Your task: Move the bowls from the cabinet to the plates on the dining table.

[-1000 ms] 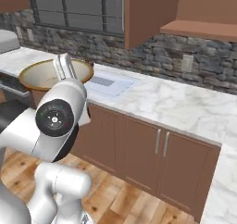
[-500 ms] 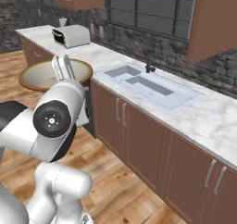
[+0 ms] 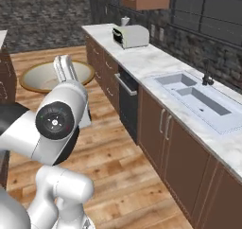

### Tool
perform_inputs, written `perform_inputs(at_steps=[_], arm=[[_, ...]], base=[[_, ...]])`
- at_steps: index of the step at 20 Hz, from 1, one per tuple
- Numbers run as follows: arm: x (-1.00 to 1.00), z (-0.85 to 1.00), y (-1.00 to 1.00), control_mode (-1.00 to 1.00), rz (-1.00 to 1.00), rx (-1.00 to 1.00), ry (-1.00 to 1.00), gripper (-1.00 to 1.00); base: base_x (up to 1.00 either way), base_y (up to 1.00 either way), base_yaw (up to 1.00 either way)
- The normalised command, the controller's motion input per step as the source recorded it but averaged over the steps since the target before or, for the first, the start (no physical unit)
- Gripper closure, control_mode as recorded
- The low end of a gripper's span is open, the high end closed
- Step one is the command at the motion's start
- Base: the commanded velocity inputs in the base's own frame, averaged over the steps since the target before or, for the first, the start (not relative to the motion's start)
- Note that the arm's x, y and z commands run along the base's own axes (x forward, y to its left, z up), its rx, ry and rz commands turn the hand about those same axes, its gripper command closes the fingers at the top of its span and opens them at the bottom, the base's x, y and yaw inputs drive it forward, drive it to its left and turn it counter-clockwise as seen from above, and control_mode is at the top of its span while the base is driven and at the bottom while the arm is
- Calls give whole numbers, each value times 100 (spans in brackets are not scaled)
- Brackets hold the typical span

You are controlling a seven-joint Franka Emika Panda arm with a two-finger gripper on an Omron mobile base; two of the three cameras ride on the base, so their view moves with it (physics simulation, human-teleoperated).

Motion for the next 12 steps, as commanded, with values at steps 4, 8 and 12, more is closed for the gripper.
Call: perform_inputs(at_steps=[4, 8, 12], arm=[[0, 0, 0, 100, 0, 0, 0, 100], [0, 0, 0, 100, 0, 0, 0, 100], [0, 0, 0, 100, 0, 0, 0, 100]], base=[[54, -10, 48], [100, -32, 19], [100, -56, 15]])
